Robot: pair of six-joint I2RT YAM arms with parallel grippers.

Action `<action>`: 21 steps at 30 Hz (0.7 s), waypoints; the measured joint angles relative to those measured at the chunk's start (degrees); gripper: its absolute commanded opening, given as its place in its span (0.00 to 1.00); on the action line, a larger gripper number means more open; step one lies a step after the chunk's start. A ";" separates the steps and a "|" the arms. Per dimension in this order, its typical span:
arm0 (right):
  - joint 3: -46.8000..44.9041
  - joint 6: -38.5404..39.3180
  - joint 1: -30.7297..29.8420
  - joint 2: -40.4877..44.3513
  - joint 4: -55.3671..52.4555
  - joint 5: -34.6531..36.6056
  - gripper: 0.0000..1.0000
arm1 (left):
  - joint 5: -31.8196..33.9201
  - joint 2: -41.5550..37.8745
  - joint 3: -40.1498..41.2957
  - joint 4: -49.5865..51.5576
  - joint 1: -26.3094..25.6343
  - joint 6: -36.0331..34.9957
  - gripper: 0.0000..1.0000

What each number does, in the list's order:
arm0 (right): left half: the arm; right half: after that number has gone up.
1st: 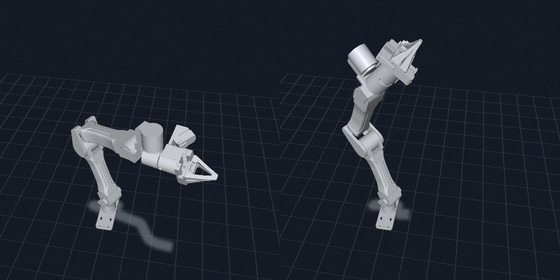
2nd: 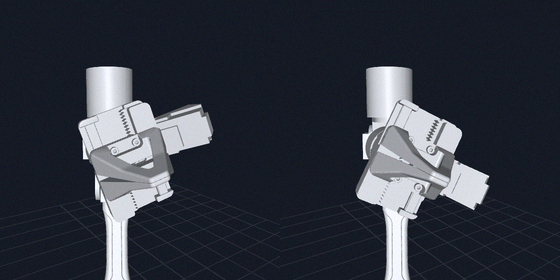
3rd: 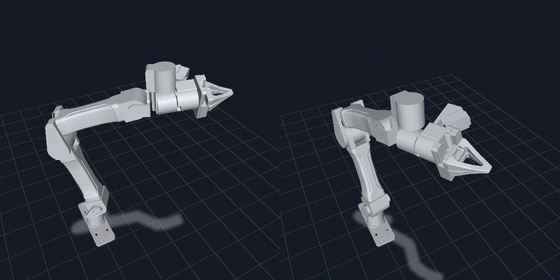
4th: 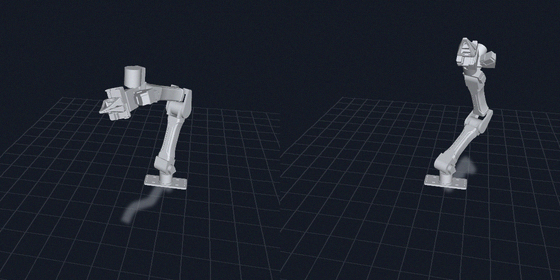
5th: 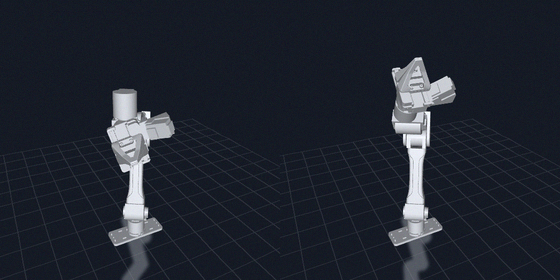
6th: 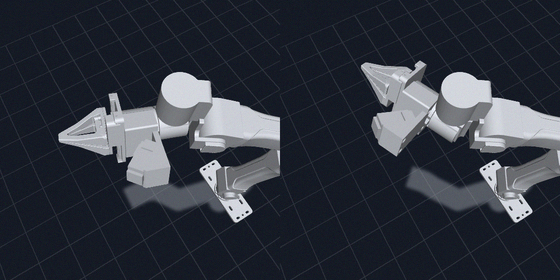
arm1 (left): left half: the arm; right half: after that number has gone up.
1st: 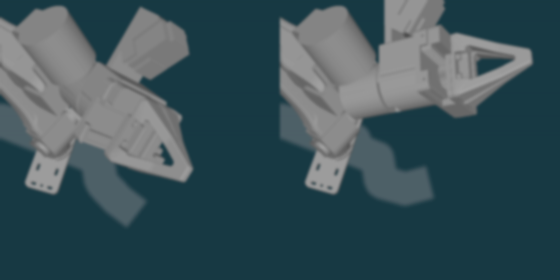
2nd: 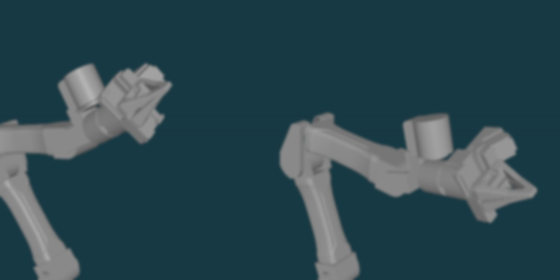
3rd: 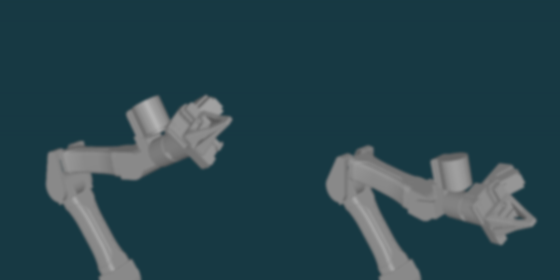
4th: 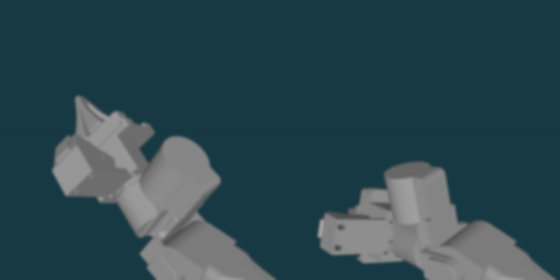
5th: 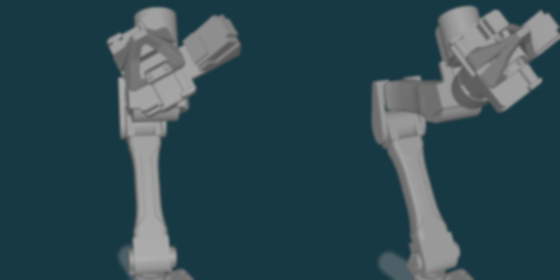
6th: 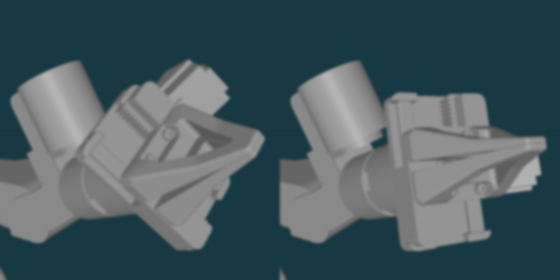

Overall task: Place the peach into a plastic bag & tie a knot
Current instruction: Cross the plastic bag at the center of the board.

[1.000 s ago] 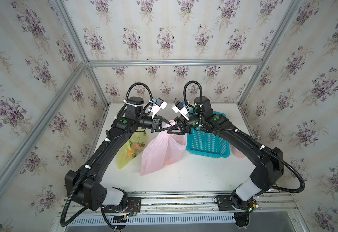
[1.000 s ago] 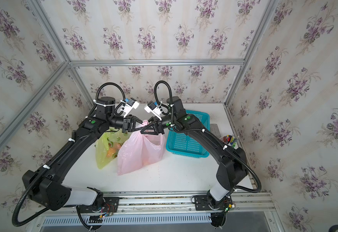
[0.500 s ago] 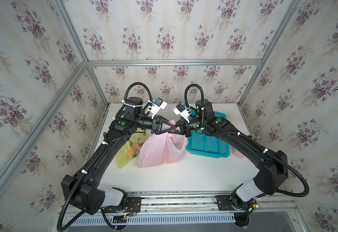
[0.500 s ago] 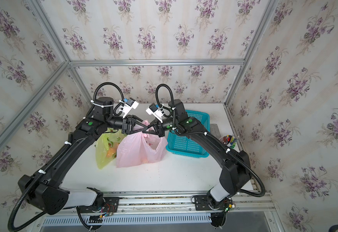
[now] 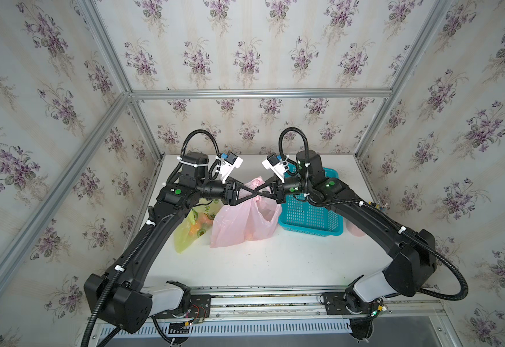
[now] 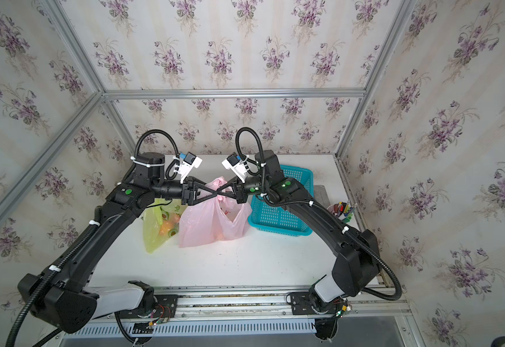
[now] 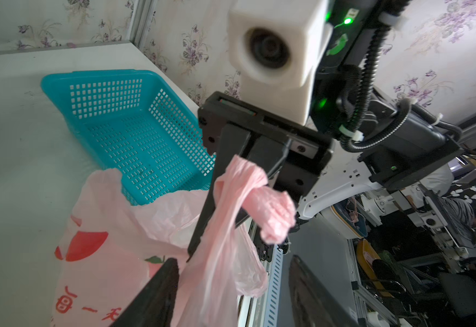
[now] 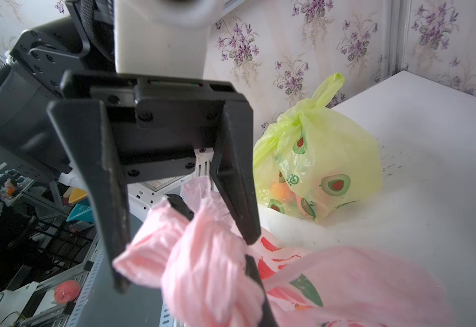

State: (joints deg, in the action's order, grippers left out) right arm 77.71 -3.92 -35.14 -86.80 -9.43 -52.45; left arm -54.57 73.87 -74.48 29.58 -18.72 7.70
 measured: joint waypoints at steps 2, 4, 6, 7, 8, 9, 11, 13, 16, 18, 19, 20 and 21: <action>-0.28 -0.66 0.00 0.39 0.98 1.14 0.00 | 1.99 0.15 0.31 1.40 -0.44 -0.83 0.44; -0.48 -1.55 0.00 0.68 1.40 2.51 0.00 | 3.63 0.04 0.28 2.36 -0.81 -1.66 0.33; -0.46 -1.90 0.00 0.79 1.51 4.13 0.00 | 4.94 -0.07 0.04 2.89 -0.81 -2.47 0.28; -0.39 -1.92 0.02 0.90 1.51 5.07 0.00 | 5.53 -0.04 -0.33 3.30 -0.79 -2.73 0.24; -0.37 -1.95 0.00 0.98 1.51 5.64 0.00 | 6.01 0.02 -0.70 3.76 -0.76 -2.97 0.22; -0.37 -1.95 0.00 1.18 1.49 6.49 0.00 | 6.47 0.09 -1.11 4.22 -0.74 -3.30 0.22; -0.37 -1.95 0.02 1.53 1.46 8.00 0.00 | 6.93 0.17 -1.51 4.50 -0.81 -3.82 0.19; -0.35 -1.92 0.04 1.77 1.42 9.09 0.00 | 7.48 0.24 -1.75 5.25 -0.81 -4.22 0.15; -0.31 -1.92 0.04 1.79 1.33 10.25 0.00 | 8.02 0.26 -1.88 5.88 -0.81 -4.74 0.12; -0.28 -1.92 0.04 1.99 0.98 11.19 0.00 | 8.41 0.26 -2.03 5.99 -0.81 -4.98 0.10; -0.15 -1.88 0.04 2.08 0.59 11.45 0.00 | 8.52 0.26 -2.14 6.01 -0.79 -5.03 0.09; 0.02 -1.88 0.04 2.10 0.33 11.69 0.00 | 8.72 0.26 -2.27 6.14 -0.76 -5.09 0.08; 0.24 -1.84 0.02 2.12 0.13 11.96 0.00 | 8.90 0.26 -2.43 6.27 -0.76 -5.11 0.08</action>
State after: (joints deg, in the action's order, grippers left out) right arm 77.95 -5.76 -35.11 -84.68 -9.30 -40.49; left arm -45.67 74.13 -76.90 35.86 -19.49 2.59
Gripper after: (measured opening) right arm 0.049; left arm 0.090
